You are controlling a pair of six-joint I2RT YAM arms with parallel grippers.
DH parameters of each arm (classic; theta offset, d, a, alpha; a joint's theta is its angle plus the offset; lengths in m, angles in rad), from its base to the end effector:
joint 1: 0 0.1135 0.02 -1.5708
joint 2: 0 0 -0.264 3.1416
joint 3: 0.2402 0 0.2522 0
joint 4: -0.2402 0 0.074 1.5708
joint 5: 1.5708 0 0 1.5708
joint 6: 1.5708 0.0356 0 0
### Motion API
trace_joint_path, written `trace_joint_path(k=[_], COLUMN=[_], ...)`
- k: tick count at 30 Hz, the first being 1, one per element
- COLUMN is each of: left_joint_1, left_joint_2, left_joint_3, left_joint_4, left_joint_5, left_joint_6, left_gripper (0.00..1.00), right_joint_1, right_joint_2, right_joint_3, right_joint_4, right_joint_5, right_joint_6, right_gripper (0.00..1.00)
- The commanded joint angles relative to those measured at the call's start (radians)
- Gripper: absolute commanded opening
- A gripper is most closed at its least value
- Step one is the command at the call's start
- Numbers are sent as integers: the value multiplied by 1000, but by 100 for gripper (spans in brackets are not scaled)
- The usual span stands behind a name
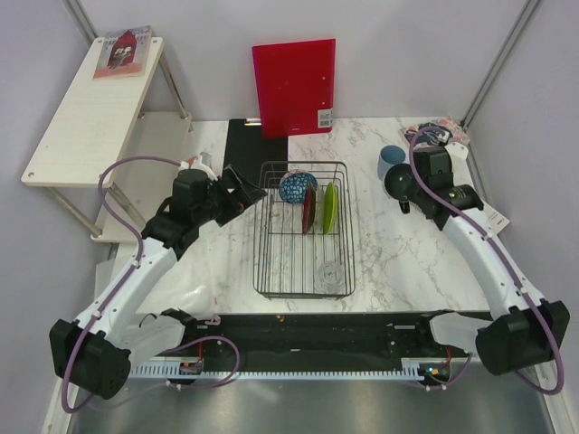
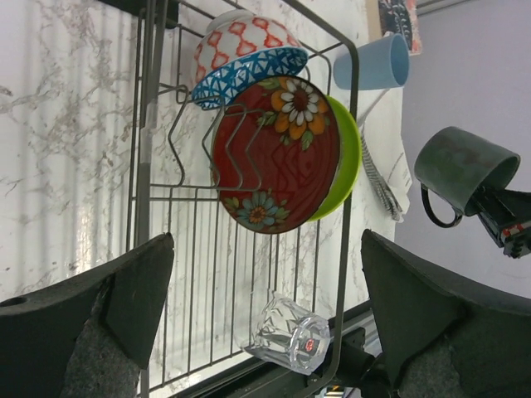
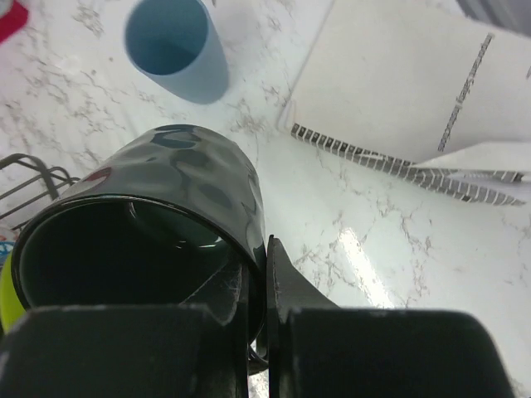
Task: Unload the mixed dishes from the dish rack
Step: Place the cup at the center of the board.
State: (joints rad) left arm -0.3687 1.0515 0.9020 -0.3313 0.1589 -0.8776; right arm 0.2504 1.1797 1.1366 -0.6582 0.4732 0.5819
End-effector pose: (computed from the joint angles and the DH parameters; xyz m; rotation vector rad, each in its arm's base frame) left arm 0.2190 -0.0906 0.3151 -0.4462 2.1330 -0.9108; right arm 0.2437 0.0456 0.3388 0.5977 2.1001 -0.0712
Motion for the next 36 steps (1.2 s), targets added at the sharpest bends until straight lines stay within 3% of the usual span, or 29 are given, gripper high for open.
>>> trace_joint_path(k=[1, 5, 12, 22, 36], left_joint_1=[1, 1, 1, 1, 1], left_joint_2=[-27, -2, 38, -7, 54], left_joint_3=[-3, -18, -38, -92, -110], left_joint_4=[-52, -57, -54, -61, -68], left_joint_5=[-27, -15, 50, 24, 106], left_joint_6=[52, 51, 68, 94, 98], left_gripper=[99, 99, 99, 99, 99], right_joint_1=[-42, -94, -111, -171, -203], right_joint_2=[84, 208, 415, 526, 673], right_joint_3=[101, 163, 302, 299, 296], right_joint_4=[22, 9, -52, -77, -54], right_joint_5=[-159, -260, -229, -177, -212], right_joint_6=[131, 162, 112, 67, 91], right_gripper=[0, 0, 0, 0, 0])
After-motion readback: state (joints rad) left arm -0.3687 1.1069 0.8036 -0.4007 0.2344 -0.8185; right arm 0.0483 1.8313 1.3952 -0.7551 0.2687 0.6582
